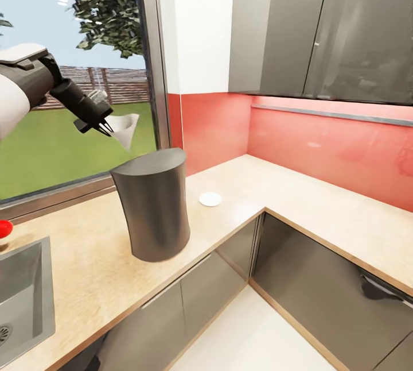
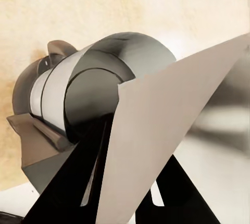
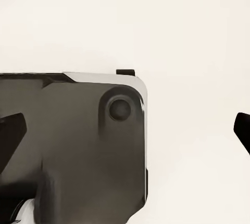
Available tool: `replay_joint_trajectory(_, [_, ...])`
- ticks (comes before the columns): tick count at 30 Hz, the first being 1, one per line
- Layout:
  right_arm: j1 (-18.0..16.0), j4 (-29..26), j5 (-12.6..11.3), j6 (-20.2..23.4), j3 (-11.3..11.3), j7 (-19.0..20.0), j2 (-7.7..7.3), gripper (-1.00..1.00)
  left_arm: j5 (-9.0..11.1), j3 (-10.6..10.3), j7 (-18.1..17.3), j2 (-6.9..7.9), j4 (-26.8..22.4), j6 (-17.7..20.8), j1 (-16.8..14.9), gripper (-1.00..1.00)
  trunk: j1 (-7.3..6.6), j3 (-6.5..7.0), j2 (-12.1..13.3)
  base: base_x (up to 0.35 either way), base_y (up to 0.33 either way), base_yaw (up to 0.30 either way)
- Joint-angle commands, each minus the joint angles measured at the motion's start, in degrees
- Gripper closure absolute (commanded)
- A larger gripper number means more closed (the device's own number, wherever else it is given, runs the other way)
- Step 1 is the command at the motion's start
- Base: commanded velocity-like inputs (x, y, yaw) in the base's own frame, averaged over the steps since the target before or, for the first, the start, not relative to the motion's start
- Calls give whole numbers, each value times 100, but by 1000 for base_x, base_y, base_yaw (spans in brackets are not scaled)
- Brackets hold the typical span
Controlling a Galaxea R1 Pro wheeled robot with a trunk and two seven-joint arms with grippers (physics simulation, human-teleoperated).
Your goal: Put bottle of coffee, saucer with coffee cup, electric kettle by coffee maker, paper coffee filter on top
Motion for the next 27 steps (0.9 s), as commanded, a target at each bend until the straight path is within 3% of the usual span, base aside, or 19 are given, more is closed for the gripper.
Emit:
replay_joint_trajectory(1, [-2,-1,43,-16,-45,2,4,-100,41,-18,43,4,9,20,2,100,4,-4,-12,0,0,0])
replay_joint_trajectory(10, [-2,-1,43,-16,-45,-5,4,-100,40,-71,57,-8,4,9,59,100,4,25,-12,0,0,0])
replay_joint_trajectory(20, [-2,7,43,-16,-45,-5,4,-100,40,-63,68,-278,0,-8,69,100,4,26,-12,13,-4,0])
replay_joint_trajectory(27, [-2,9,43,-16,-45,-5,4,-100,42,-64,68,-306,-3,-13,69,100,4,26,-12,150,-88,0])
